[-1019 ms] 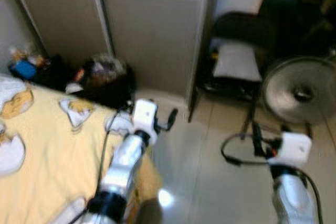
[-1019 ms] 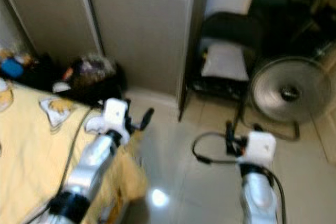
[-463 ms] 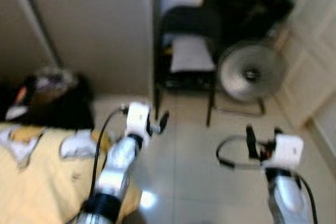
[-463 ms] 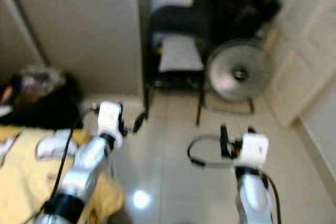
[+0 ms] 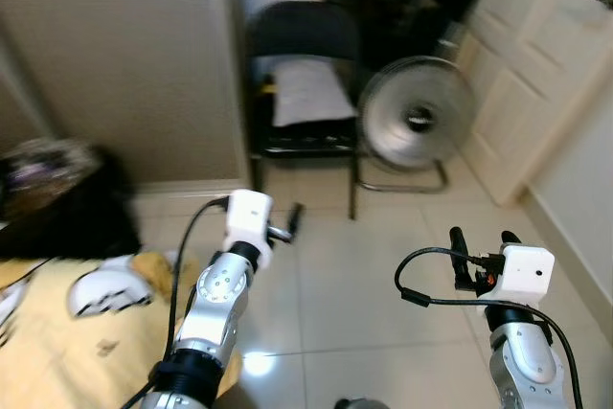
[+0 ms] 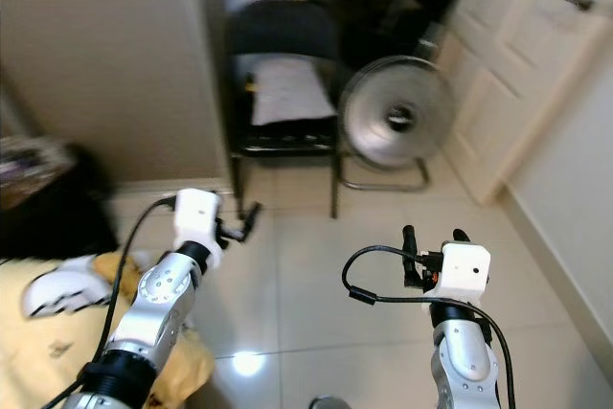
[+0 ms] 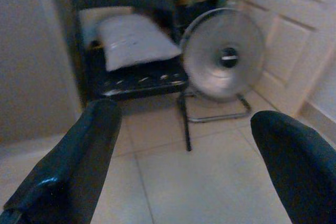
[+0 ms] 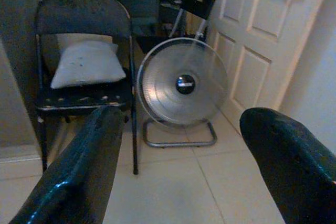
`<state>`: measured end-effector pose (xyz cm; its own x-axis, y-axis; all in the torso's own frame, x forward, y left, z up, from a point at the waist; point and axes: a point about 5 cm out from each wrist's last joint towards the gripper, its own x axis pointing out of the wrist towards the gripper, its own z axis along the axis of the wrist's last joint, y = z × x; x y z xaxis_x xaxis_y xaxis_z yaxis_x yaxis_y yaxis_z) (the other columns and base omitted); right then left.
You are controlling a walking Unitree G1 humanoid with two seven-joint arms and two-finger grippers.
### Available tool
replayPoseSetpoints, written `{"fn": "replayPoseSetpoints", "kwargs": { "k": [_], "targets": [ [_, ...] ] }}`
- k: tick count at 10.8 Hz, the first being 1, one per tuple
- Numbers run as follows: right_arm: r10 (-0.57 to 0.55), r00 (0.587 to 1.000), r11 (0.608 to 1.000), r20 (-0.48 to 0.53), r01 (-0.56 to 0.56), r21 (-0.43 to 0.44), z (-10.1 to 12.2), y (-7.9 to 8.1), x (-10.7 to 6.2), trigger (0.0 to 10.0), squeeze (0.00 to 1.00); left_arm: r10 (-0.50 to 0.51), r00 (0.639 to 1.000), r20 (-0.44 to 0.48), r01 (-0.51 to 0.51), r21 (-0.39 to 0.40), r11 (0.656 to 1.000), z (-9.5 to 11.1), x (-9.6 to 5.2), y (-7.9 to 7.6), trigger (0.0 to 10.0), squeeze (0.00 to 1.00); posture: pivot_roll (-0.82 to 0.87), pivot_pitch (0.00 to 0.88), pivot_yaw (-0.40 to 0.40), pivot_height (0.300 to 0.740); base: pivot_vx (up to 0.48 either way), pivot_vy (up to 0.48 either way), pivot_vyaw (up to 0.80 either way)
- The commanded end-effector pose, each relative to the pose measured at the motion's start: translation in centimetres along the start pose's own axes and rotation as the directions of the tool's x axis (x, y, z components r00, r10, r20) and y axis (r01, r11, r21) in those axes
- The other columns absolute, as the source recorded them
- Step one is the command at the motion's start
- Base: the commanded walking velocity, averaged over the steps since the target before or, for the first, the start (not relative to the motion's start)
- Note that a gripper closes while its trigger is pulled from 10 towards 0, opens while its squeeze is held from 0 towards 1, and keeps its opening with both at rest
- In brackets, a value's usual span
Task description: Clean up the room
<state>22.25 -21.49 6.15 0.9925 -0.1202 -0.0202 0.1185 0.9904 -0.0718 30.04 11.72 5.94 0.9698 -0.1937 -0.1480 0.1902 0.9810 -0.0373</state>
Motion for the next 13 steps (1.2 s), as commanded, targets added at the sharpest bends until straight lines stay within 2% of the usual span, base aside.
{"fn": "replayPoseSetpoints", "kwargs": {
  "k": [1,2,3,4,5,6,7,8,9,12,13],
  "targets": [
    [0.003,0.999,1.0,0.037,-0.003,-0.004,1.1,0.1,0.3,10.0,0.0,0.113,0.993,-0.017,-0.114,-0.011,0.993,-0.3,-0.4,2.0,10.0,0.0,-0.18,0.0,0.024,0.74,0.0,0.0,0.0],
    [0.001,0.999,1.0,0.043,-0.001,0.0,1.2,-0.2,0.1,10.0,0.0,0.158,0.987,0.003,-0.159,0.008,0.987,-0.3,-1.2,3.3,10.0,0.0,-0.18,0.0,0.024,0.74,0.0,0.0,0.0],
    [0.021,0.999,1.0,0.05,-0.02,-0.011,1.2,-0.5,-0.4,10.0,0.0,0.146,0.987,0.068,-0.149,0.034,0.988,-0.2,-3.0,4.1,10.0,0.0,-0.19,0.0,0.033,0.74,0.0,0.0,0.0],
    [0.037,0.997,0.999,0.061,-0.035,-0.033,1.4,-0.6,-0.5,10.0,0.0,0.159,0.984,0.083,-0.163,0.043,0.986,-0.4,-3.9,4.5,10.0,0.0,-0.19,0.0,0.036,0.74,0.0,0.0,0.0],
    [0.067,0.995,0.996,0.071,-0.063,-0.055,1.7,-0.6,-0.4,10.0,0.0,0.18,0.978,0.104,-0.185,0.032,0.982,-0.3,-4.2,4.5,10.0,0.0,-0.17,0.0,0.02,0.74,0.0,0.0,0.0],
    [0.084,0.994,0.995,0.077,-0.08,-0.058,2.0,-0.4,-0.2,10.0,0.0,0.18,0.976,0.125,-0.181,-0.004,0.984,0.2,-3.8,4.1,10.0,0.0,-0.17,0.0,0.012,0.74,0.0,0.0,0.0],
    [0.092,0.992,0.995,0.092,-0.087,-0.047,2.7,-0.1,0.2,10.0,0.0,0.106,0.974,0.202,-0.1,-0.039,0.994,2.4,-2.9,2.8,10.0,0.0,-0.15,0.0,-0.008,0.74,0.0,0.0,0.0],
    [0.092,0.991,0.995,0.095,-0.088,-0.048,2.8,-0.1,0.3,10.0,0.0,0.098,0.969,0.228,-0.096,-0.02,0.995,3.3,-2.8,2.6,10.0,0.0,-0.15,0.0,-0.008,0.74,0.0,0.0,0.0],
    [0.075,0.993,0.997,0.096,-0.072,-0.031,3.0,-0.1,0.2,10.0,0.0,0.05,0.979,0.197,-0.044,-0.03,0.999,3.3,-2.7,2.0,10.0,0.0,-0.13,0.0,-0.029,0.74,0.0,0.0,0.0],
    [0.086,0.993,0.996,0.077,-0.084,-0.036,2.7,0.4,0.5,10.0,0.0,0.009,0.986,0.169,-0.003,-0.038,0.999,2.8,-2.7,1.3,10.0,0.0,-0.12,0.0,-0.035,0.74,0.0,0.0,0.0],
    [0.086,0.995,0.995,0.057,-0.084,-0.048,2.4,0.3,0.7,10.0,0.0,-0.016,0.985,0.169,0.022,-0.03,0.999,2.9,-2.7,0.8,10.0,0.0,-0.12,0.0,-0.033,0.74,0.0,0.0,-0.71]
  ]
}}
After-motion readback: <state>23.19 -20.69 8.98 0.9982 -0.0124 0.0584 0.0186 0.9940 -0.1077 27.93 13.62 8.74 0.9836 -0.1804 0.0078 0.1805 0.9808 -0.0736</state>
